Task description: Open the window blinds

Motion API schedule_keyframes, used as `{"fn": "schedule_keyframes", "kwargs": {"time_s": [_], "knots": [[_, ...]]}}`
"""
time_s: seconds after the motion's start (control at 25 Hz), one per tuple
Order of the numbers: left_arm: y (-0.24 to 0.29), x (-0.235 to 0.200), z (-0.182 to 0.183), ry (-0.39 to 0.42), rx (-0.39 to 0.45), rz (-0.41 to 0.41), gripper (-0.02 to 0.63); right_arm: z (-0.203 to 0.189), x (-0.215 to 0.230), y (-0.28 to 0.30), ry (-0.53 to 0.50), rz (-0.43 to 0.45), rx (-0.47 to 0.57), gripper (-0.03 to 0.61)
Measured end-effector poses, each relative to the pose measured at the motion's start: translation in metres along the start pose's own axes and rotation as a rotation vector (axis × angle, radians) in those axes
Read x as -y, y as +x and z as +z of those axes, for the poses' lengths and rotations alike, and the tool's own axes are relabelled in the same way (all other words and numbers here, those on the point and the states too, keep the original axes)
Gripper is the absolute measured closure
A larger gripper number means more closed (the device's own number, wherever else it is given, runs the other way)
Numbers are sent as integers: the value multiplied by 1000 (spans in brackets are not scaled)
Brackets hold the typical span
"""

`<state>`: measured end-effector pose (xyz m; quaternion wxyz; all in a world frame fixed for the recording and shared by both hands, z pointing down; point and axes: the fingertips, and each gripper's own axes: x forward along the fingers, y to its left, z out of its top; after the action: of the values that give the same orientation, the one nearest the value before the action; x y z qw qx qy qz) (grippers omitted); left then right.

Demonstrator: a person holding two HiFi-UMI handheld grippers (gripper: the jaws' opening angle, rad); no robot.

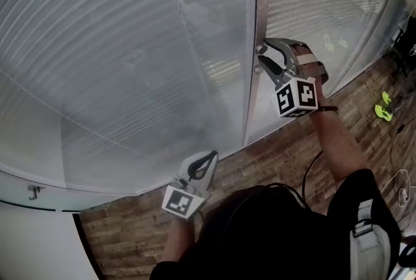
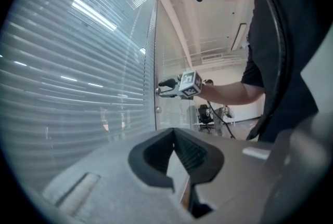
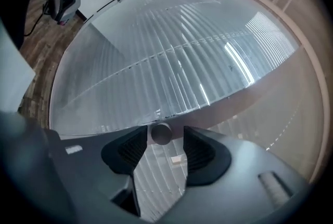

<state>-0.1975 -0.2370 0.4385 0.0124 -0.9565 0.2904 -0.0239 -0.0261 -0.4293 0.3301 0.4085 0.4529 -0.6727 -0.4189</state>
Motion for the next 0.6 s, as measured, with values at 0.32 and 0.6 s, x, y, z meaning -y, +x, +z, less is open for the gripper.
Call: {"fn": "schedule_keyframes", "kwargs": {"time_s": [0.32,0.6], "knots": [[12,7,-3,0,-4,10,609,2,-4,2,-49,16,21,382],[32,27,4,-6,12,30,609,5,-6,4,-145,25,36,433]]}}
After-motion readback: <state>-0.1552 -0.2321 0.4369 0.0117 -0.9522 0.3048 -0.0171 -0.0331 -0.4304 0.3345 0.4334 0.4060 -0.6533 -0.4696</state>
